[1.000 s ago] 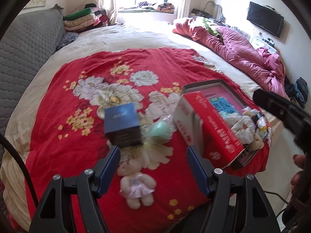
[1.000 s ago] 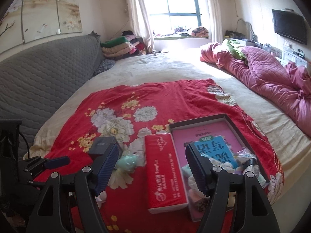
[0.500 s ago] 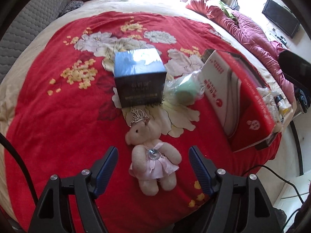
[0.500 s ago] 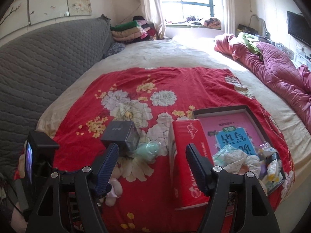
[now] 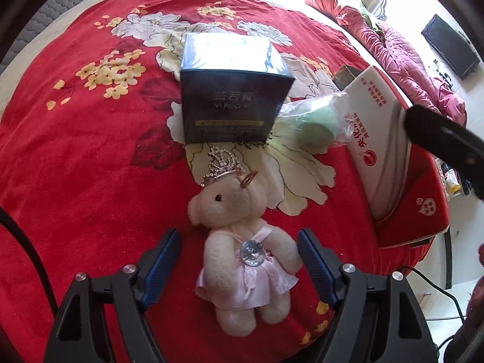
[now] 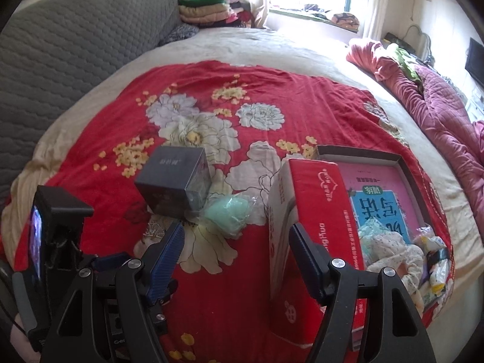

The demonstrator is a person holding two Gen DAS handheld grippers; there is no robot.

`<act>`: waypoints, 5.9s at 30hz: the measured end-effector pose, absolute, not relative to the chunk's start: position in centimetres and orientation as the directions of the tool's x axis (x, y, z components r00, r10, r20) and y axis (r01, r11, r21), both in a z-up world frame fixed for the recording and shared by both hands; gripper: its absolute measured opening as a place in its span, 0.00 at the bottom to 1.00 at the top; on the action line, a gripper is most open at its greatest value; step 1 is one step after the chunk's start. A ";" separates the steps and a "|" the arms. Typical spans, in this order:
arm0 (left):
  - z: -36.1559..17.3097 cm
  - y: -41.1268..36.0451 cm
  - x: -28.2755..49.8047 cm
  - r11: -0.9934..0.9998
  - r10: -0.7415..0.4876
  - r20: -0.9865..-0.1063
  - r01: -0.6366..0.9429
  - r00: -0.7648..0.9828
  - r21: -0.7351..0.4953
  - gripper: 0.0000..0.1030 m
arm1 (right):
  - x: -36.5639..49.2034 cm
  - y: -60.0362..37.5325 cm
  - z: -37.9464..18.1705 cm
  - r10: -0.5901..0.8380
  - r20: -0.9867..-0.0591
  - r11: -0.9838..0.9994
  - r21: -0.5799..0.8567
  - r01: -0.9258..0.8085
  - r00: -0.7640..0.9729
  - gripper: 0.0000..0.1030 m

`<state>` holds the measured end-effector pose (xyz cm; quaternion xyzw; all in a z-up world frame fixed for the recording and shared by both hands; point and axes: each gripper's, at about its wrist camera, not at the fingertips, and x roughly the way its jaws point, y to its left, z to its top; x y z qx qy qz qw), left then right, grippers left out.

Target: Organize soft objects

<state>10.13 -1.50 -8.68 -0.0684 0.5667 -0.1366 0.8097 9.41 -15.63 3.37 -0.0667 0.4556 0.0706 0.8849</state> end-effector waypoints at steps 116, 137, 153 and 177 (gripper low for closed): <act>-1.8 -27.7 14.8 0.826 -0.410 -0.868 0.518 0.279 -0.223 0.29 | 5.4 -41.0 0.7 -0.002 -0.801 0.980 0.119 0.163 0.598 0.53; -1.8 -28.3 14.8 0.812 -0.425 -0.870 0.531 0.251 -0.244 0.50 | 4.4 -41.6 3.2 -0.065 -0.782 0.984 0.054 0.172 0.619 0.68; 0.0 -27.4 13.8 0.806 -0.454 -0.842 0.537 0.291 -0.249 0.78 | 2.7 -42.9 6.1 -0.092 -0.735 0.970 0.085 0.227 0.671 0.72; 4.7 -23.3 7.9 0.821 -0.462 -0.797 0.528 0.389 -0.218 0.82 | -4.4 -41.8 11.1 -0.212 -0.626 0.923 0.125 0.365 0.750 0.75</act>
